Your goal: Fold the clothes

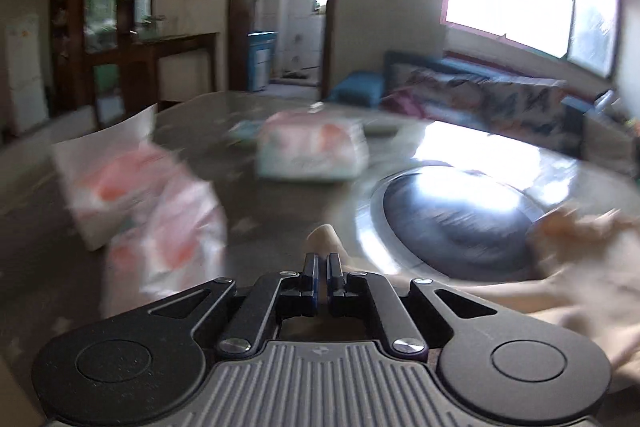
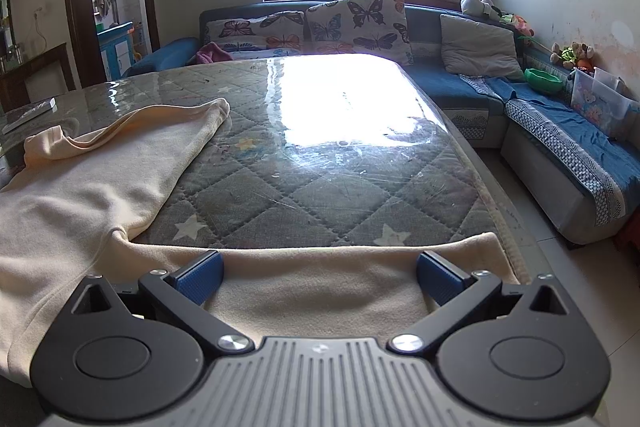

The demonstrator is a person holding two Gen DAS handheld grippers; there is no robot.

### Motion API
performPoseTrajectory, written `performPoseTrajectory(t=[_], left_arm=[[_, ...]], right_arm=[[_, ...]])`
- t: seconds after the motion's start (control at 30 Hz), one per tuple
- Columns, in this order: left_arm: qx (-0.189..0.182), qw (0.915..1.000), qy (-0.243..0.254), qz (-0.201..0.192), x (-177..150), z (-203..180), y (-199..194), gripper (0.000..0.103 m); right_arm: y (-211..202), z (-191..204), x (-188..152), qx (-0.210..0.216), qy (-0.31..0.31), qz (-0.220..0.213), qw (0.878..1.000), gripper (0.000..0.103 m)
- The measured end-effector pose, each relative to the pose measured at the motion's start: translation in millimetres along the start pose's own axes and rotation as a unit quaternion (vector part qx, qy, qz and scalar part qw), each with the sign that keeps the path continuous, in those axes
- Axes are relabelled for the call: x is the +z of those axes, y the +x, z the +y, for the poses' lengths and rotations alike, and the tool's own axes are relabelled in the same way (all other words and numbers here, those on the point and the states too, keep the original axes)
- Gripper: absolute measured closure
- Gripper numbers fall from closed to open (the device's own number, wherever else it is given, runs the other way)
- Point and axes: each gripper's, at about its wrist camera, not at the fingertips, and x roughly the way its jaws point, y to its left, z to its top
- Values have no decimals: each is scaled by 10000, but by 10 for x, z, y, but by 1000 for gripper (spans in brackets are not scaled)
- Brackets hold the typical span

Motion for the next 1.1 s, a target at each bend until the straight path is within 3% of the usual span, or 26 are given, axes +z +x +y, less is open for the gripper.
performPoseTrajectory(t=[0.13, 0.27, 0.37, 0.43, 0.53, 0.57, 0.63, 0.8, 0.9, 1.1], left_arm=[[125, 9996, -49, 267, 1, 45, 203, 99], [-387, 9986, -223, 277, 78, -45, 176, 97], [-632, 9974, 144, 314, 84, -241, 213, 96], [-461, 9973, 434, 382, 67, -375, 276, 95], [-484, 9970, 453, 396, 84, -428, 328, 94], [-616, 9970, 250, 395, 106, -388, 329, 92], [-905, 9948, -238, 401, 154, -280, 312, 78], [-909, 9938, -567, 295, 247, -201, 212, 73], [-1051, 9908, -812, 270, 253, -179, 153, 58], [-596, 9943, -784, 417, 222, -274, 305, 57]], right_arm=[[0, 0, 0, -2, -3, -1, 10000, 0], [2, 0, -1, -1, -2, -2, 10000, 0], [2, 1, -2, 0, 0, -3, 10000, 0], [4, 3, -2, 1, 2, -4, 10000, 0], [4, 2, -3, 4, 5, -4, 10000, 0], [4, 3, -3, 5, 6, -4, 10000, 0], [4, 6, -4, 5, 7, -5, 10000, 0], [4, 4, -6, 7, 9, -6, 10000, 0], [3, 2, -7, 8, 10, -6, 10000, 0], [3, 3, -10, 9, 9, -8, 10000, 0]])
